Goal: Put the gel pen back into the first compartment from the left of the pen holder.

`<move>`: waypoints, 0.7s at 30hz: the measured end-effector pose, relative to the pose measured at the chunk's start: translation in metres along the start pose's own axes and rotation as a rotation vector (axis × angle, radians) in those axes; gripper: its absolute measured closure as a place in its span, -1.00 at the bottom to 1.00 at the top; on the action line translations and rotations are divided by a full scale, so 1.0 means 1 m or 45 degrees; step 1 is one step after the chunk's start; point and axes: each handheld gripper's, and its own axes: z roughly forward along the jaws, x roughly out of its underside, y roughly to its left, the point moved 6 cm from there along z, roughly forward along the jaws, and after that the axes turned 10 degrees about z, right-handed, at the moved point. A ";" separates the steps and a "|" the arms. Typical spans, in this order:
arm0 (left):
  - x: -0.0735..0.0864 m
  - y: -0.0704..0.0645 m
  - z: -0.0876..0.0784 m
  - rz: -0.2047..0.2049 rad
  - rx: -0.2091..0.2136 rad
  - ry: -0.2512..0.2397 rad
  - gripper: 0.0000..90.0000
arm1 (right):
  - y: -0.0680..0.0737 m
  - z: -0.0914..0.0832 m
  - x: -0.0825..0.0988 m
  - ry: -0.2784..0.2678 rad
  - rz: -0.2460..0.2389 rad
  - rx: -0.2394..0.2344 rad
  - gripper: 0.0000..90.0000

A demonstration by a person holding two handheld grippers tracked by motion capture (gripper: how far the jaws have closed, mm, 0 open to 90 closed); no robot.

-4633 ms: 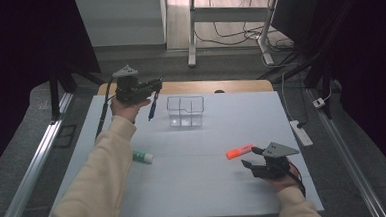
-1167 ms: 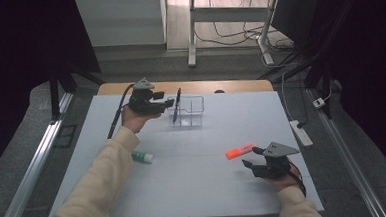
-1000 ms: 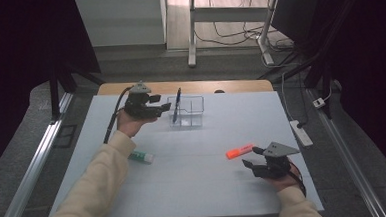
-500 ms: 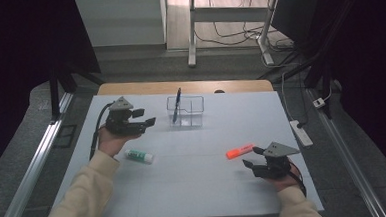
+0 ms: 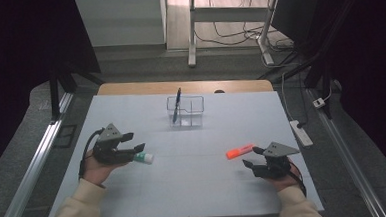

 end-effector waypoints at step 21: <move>0.045 -0.016 -0.014 -0.070 0.027 0.051 -0.21 | -0.001 0.000 0.001 0.002 0.002 -0.002 -0.20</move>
